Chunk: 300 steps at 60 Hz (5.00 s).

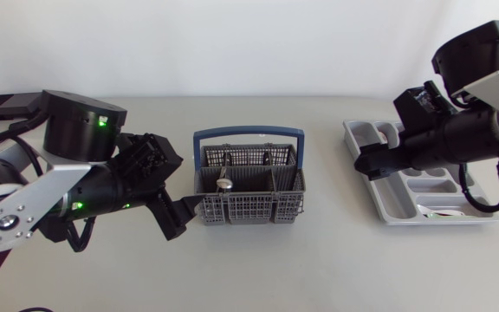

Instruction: Sort the cutlery from the basket into the organizer compartments.

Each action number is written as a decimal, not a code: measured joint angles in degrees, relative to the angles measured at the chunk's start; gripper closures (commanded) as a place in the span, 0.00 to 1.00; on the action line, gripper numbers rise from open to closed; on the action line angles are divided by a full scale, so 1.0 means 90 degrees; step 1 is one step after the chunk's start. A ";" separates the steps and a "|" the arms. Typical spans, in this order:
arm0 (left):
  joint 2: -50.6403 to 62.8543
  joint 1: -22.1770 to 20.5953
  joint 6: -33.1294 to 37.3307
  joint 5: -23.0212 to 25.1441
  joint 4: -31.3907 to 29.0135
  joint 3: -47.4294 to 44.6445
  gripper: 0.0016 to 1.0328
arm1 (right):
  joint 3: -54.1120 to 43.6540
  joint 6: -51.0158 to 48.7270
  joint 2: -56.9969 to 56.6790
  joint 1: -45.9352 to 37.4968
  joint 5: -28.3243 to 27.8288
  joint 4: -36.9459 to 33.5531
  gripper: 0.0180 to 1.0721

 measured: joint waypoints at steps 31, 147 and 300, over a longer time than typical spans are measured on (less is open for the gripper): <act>0.1292 0.0714 -0.2132 0.2446 -0.2324 0.2324 0.12 | 0.0243 0.0568 0.0287 0.1445 0.0653 0.0097 0.19; 0.3949 0.0576 -0.3529 0.3045 -0.2382 0.3422 0.37 | -0.0384 0.0576 0.0199 0.1440 0.0923 0.0476 0.19; 0.4439 -0.0005 -0.3014 0.1999 -0.3563 0.4626 0.59 | -0.1647 -0.0085 -0.0136 0.0937 0.0918 0.1481 0.18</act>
